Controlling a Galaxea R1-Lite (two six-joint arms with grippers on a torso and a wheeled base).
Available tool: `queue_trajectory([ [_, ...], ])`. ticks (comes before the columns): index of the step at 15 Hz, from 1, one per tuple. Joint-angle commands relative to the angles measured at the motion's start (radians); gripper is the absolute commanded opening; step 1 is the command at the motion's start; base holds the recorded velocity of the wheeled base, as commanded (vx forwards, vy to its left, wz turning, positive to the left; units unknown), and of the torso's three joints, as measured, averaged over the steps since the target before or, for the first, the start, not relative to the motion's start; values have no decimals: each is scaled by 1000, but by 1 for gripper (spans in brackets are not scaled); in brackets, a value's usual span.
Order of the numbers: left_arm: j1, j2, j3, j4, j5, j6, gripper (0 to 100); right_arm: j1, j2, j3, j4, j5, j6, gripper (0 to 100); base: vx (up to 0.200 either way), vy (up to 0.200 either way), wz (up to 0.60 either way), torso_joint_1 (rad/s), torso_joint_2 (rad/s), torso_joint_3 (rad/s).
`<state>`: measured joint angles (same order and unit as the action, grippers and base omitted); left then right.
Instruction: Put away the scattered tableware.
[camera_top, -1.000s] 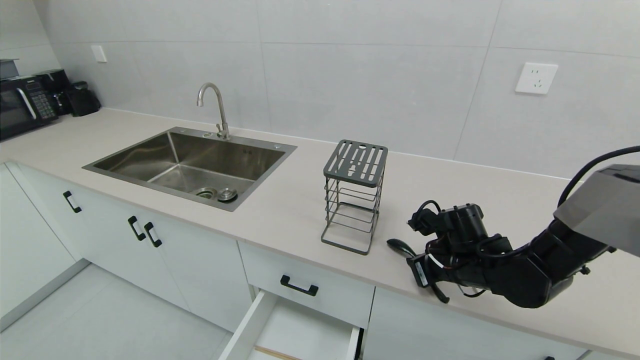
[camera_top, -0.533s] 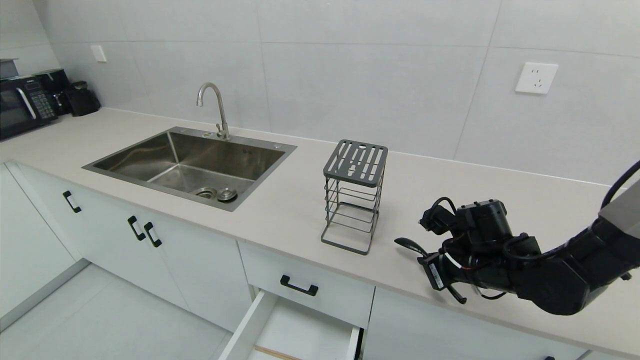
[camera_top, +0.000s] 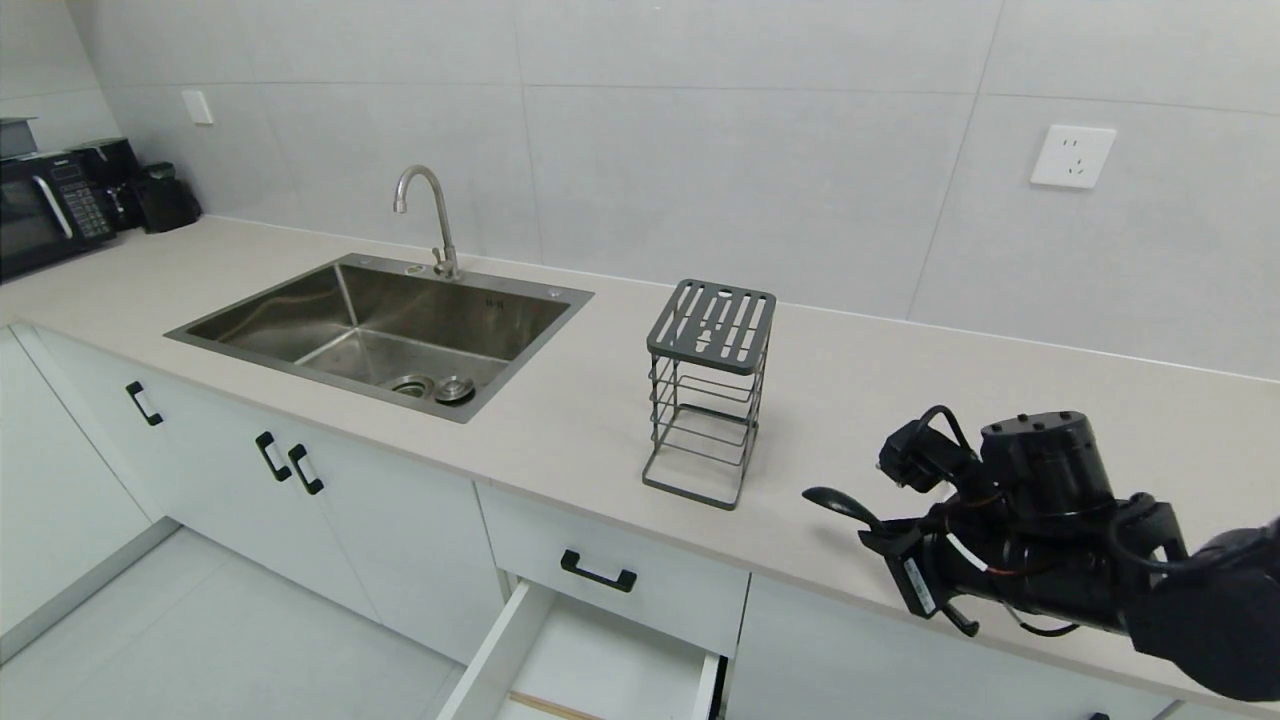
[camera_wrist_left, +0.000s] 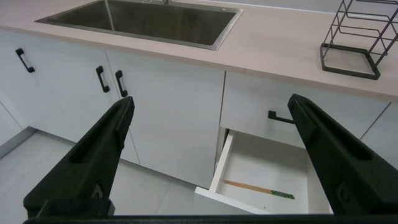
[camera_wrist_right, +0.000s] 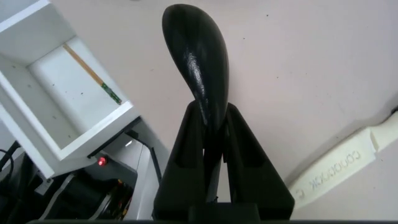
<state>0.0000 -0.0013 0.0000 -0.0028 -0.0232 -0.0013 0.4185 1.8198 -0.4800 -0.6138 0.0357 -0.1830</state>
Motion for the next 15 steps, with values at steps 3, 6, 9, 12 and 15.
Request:
queue_trajectory([
  [3, 0, 1, 0, 0, 0, 0, 100, 17, -132, 83, 2, 15, -24, 0, 0, 0, 0, 0, 0, 0],
  [6, 0, 1, 0, 0, 0, 0, 100, 102, -134, 63, 0, 18, -41, 0, 0, 0, 0, 0, 0, 0],
  [9, 0, 1, 0, 0, 0, 0, 100, 194, -106, 35, 0, 18, -39, 0, 0, 0, 0, 0, 0, 0],
  [12, 0, 1, 0, 0, 0, 0, 100, 241, -65, -26, -3, 62, -38, 0, 0, 0, 0, 0, 0, 0],
  [15, 0, 1, 0, 0, 0, 0, 100, 269, -34, -60, -9, 70, -38, 0, 0, 0, 0, 0, 0, 0],
])
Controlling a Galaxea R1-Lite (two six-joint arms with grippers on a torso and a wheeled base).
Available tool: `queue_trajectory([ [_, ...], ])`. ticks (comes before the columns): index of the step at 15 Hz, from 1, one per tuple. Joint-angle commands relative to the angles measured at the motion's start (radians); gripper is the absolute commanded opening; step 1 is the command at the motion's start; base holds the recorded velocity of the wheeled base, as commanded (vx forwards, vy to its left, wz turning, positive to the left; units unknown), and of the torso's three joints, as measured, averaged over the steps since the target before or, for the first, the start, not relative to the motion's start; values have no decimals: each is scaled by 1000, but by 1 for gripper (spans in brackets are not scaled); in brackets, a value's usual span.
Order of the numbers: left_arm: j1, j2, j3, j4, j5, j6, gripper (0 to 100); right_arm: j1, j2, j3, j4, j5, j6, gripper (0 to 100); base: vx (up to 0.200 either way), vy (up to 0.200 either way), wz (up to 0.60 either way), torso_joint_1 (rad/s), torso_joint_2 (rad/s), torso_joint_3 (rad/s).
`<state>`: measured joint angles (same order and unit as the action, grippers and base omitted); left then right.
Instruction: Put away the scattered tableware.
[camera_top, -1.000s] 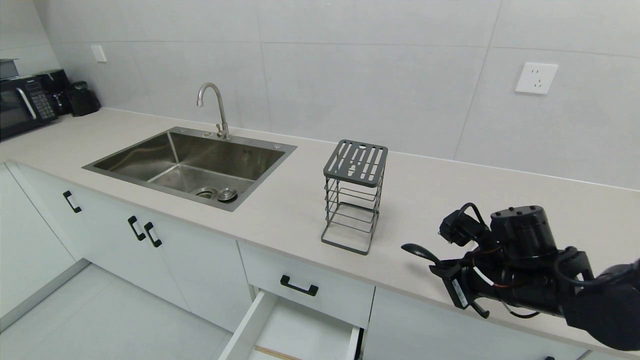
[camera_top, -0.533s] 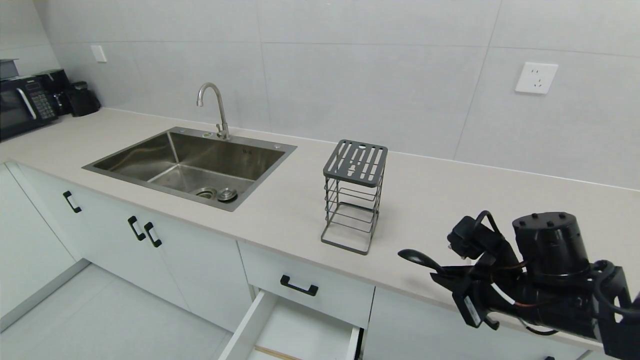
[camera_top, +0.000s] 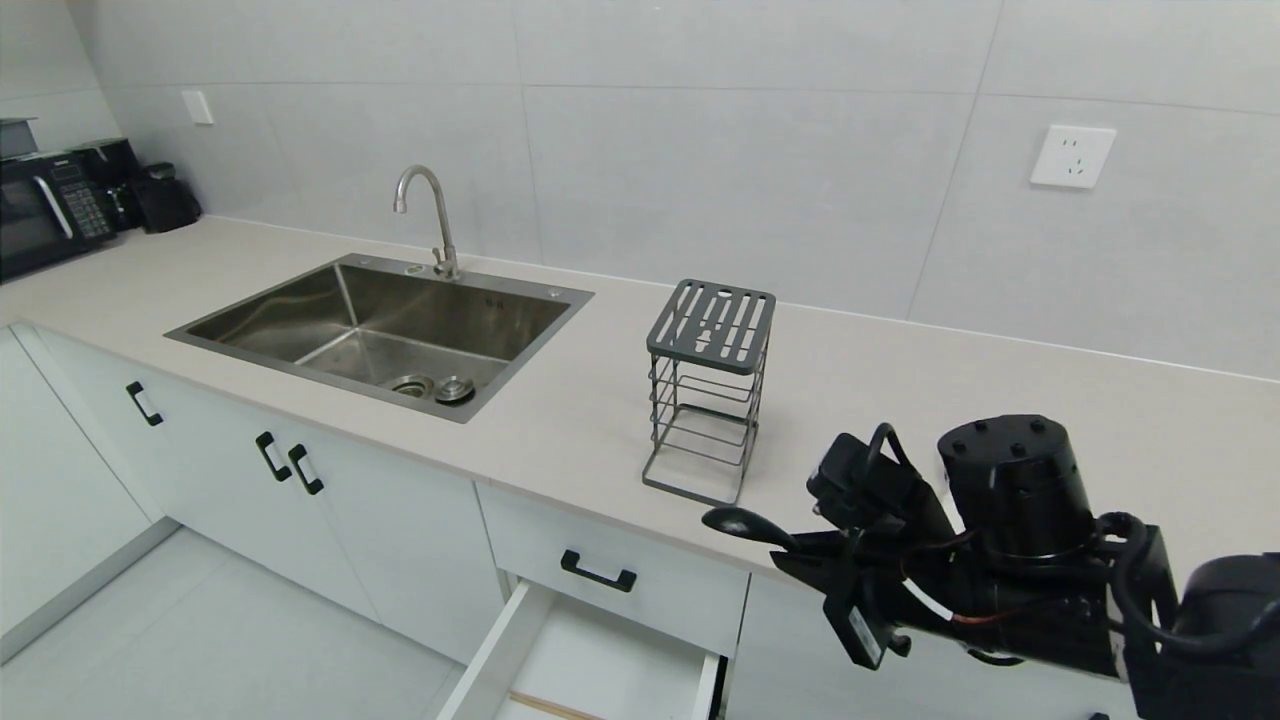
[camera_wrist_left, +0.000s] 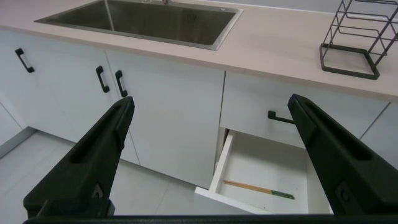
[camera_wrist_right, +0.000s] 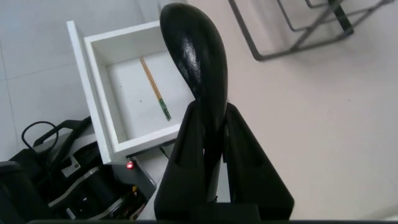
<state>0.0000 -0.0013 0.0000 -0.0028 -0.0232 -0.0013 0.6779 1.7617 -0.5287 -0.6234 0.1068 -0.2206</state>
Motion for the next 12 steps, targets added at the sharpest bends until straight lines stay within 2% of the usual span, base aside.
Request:
queue_trajectory([
  [1, 0, 1, 0, 0, 0, 0, 100, 35, 51, -59, -9, 22, 0, 0, 0, 0, 0, 0, 0, 0],
  [4, 0, 1, 0, 0, 0, 0, 100, 101, 125, -149, -9, 30, 4, 0, 0, 0, 0, 0, 0, 0],
  [8, 0, 1, 0, 0, 0, 0, 100, 193, 236, -238, -10, 53, 122, 0, 0, 0, 0, 0, 0, 0],
  [12, 0, 1, 0, 0, 0, 0, 100, 223, 323, -395, -7, 113, 124, 0, 0, 0, 0, 0, 0, 0],
])
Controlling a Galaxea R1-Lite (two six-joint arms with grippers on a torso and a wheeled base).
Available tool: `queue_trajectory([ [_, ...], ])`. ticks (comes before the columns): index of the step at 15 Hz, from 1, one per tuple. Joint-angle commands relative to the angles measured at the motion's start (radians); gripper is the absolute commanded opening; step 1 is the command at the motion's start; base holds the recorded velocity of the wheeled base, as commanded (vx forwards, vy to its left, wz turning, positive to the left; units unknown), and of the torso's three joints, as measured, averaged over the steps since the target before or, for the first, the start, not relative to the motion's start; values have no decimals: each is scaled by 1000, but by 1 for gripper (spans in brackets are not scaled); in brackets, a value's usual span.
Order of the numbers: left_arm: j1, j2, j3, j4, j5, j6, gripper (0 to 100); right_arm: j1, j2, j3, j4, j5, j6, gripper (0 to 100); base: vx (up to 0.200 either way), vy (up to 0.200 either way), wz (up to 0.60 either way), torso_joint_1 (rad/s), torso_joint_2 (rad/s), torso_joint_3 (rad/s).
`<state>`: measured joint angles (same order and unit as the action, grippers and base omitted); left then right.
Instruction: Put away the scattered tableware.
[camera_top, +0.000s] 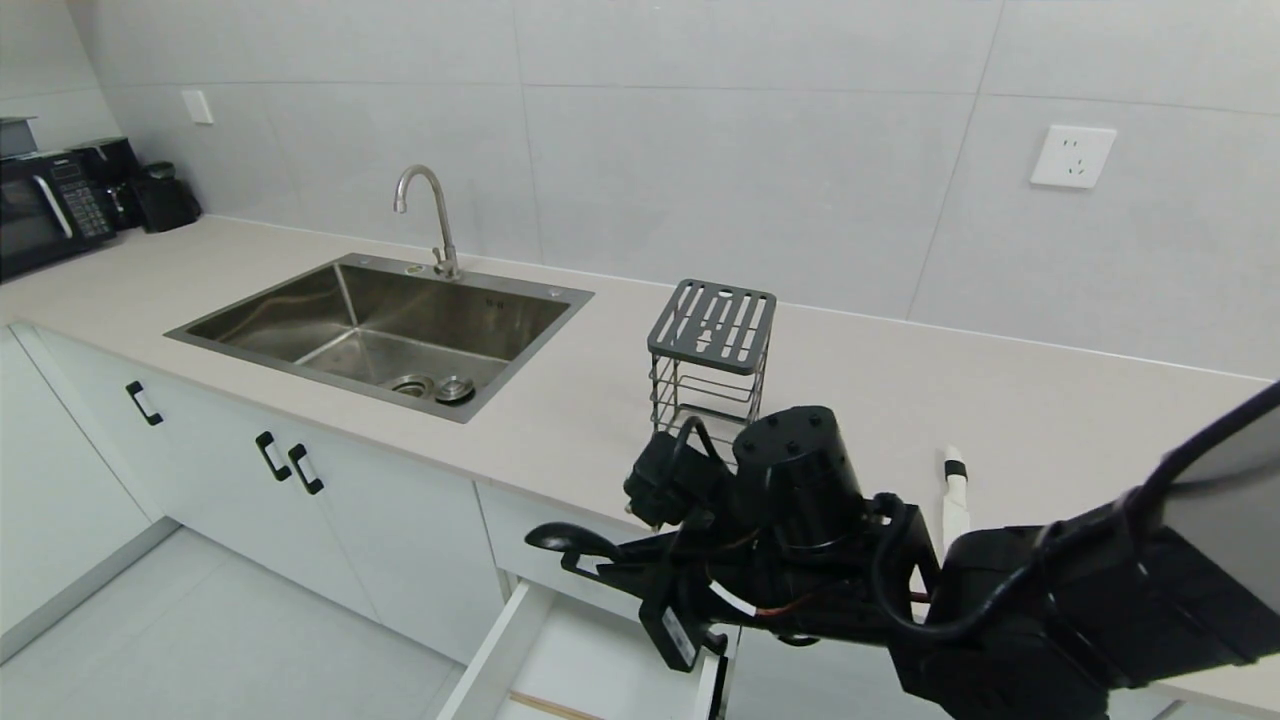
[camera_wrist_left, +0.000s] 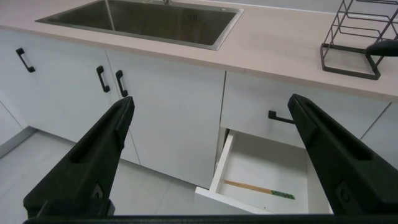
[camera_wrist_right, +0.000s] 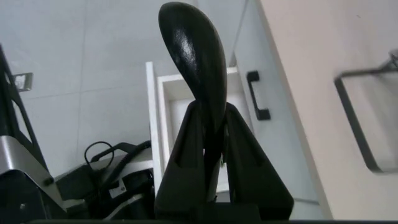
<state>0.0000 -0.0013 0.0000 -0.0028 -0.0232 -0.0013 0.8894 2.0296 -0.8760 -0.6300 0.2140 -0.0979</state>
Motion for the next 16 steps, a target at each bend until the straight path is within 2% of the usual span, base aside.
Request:
queue_trajectory([
  [1, 0, 1, 0, 0, 0, 0, 100, 23, 69, -83, 6, 8, 3, 0, 0, 0, 0, 0, 0, 0],
  [7, 0, 1, 0, 0, 0, 0, 100, 33, 144, -172, 4, 24, 9, 0, 0, 0, 0, -23, 47, 24],
  [8, 0, 1, 0, 0, 0, 0, 100, 33, 149, -184, 6, 24, 9, 0, 0, 0, 0, -212, 413, 203],
  [10, 0, 1, 0, 0, 0, 0, 100, 39, 202, -293, 13, 24, 53, 0, 0, 0, 0, -259, 508, 247],
  [13, 0, 1, 0, 0, 0, 0, 100, 43, 228, -333, 19, 24, 124, 0, 0, 0, 0, -273, 541, 266],
  [16, 0, 1, 0, 0, 0, 0, 100, 42, 236, -334, 19, 22, 122, 0, 0, 0, 0, -268, 525, 255],
])
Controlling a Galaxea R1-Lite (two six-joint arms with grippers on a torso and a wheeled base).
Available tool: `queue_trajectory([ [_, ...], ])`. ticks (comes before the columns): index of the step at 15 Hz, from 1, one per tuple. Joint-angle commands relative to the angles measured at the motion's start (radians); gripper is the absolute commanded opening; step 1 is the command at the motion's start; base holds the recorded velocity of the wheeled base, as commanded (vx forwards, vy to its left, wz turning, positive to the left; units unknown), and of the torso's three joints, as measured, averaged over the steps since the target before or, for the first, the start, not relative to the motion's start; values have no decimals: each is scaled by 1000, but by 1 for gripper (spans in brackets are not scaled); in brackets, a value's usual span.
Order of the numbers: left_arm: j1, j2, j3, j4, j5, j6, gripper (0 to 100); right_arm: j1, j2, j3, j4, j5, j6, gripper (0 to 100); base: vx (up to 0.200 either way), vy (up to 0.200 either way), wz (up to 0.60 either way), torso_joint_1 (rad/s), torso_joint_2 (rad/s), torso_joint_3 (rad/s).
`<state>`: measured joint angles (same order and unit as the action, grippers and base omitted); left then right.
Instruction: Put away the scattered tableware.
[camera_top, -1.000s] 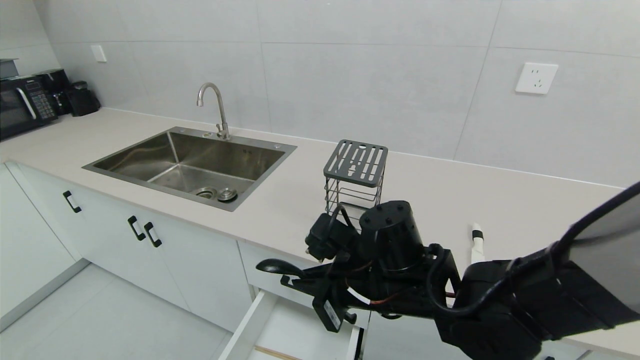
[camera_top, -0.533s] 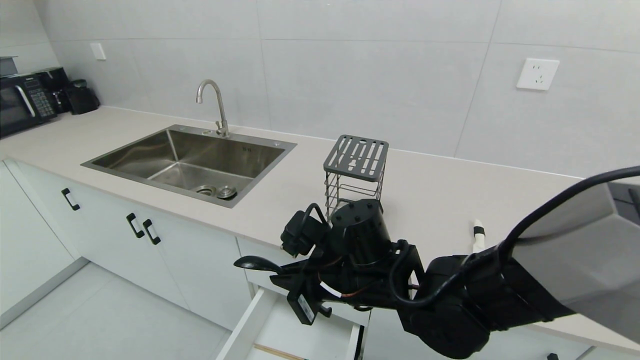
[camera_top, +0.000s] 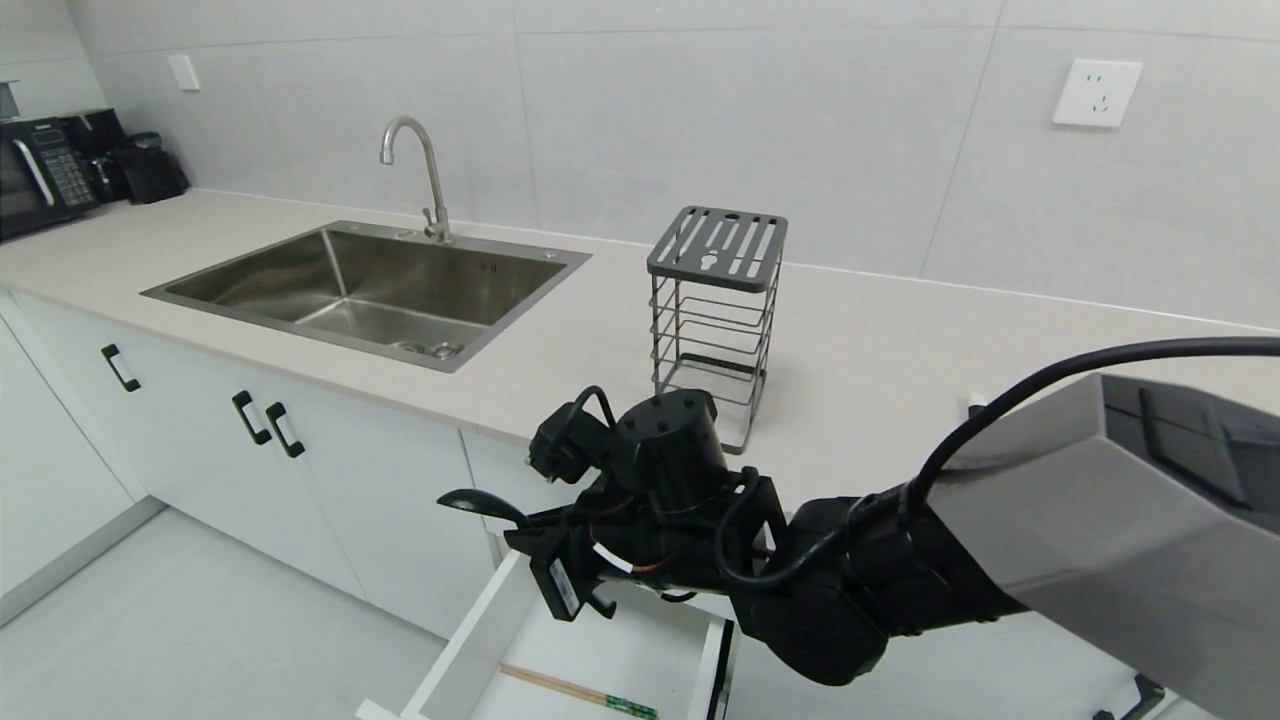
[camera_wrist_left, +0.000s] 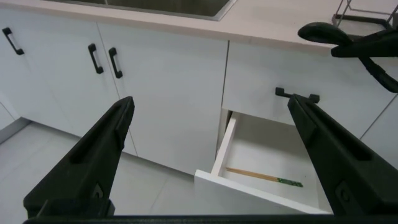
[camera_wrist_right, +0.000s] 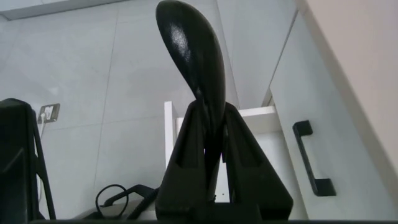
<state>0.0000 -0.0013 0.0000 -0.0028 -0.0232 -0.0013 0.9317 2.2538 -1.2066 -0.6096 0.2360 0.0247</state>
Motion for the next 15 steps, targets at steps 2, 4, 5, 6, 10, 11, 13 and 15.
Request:
queue_trajectory([
  [2, 0, 1, 0, 0, 0, 0, 100, -2, 18, -11, -2, 0, 0, 0, 0, 0, 0, -264, 510, 249],
  [4, 0, 1, 0, 0, 0, 0, 100, -4, 27, -13, -4, 0, -5, 0, 0, 0, 0, -266, 508, 242],
  [5, 0, 1, 0, 0, 0, 0, 100, -4, 32, -11, -6, 0, -9, 0, 0, 0, 0, -242, 481, 232],
  [6, 0, 1, 0, 0, 0, 0, 100, -4, 35, -10, -7, 0, -15, 0, 0, 0, 0, -144, 281, 139],
  [10, 0, 1, 0, 0, 0, 0, 100, -5, 46, -13, -9, 0, -29, 0, 0, 0, 0, -210, 397, 194],
  [11, 0, 1, 0, 0, 0, 0, 100, -8, 50, -14, -9, 0, -60, 0, 0, 0, 0, -246, 466, 212],
  [13, 0, 1, 0, 0, 0, 0, 100, -13, 53, -25, -6, 0, -123, 0, 0, 0, 0, -239, 464, 220],
  [15, 0, 1, 0, 0, 0, 0, 100, -16, 55, -28, -4, 0, -129, 0, 0, 0, 0, -251, 408, 178],
])
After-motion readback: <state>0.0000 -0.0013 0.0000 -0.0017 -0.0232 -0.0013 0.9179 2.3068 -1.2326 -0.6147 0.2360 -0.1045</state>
